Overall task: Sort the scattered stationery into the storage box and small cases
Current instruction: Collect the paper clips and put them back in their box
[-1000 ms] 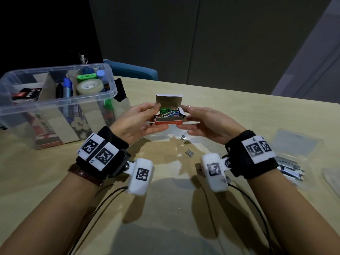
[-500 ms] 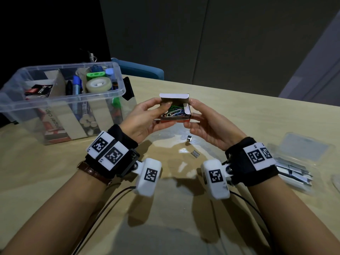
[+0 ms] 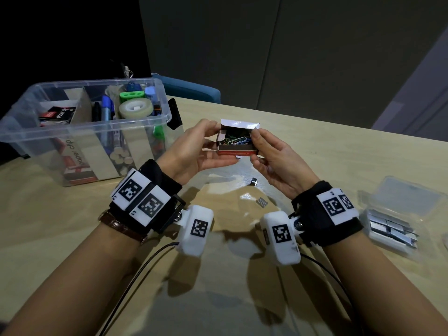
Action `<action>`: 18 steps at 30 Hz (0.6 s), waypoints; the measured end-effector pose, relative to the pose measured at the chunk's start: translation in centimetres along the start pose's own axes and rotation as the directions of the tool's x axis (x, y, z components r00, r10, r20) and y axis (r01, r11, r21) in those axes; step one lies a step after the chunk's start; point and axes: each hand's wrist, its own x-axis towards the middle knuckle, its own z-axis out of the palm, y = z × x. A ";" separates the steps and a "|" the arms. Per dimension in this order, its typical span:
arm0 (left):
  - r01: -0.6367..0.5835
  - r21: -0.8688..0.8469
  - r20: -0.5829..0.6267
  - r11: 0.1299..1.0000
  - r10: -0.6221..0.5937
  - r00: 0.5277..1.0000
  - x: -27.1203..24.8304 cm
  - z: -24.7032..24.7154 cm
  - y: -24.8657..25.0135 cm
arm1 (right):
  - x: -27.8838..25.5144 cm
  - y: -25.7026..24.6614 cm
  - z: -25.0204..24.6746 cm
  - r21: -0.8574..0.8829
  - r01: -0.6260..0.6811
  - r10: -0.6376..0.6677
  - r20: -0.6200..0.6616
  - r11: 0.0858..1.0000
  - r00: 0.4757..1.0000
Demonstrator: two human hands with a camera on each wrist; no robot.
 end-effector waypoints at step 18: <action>-0.064 -0.040 0.068 0.997 0.067 0.995 -0.4 -0.5 0.3 | -0.6 -1.1 0.6 -0.058 0.003 0.001 0.066 0.998 0.998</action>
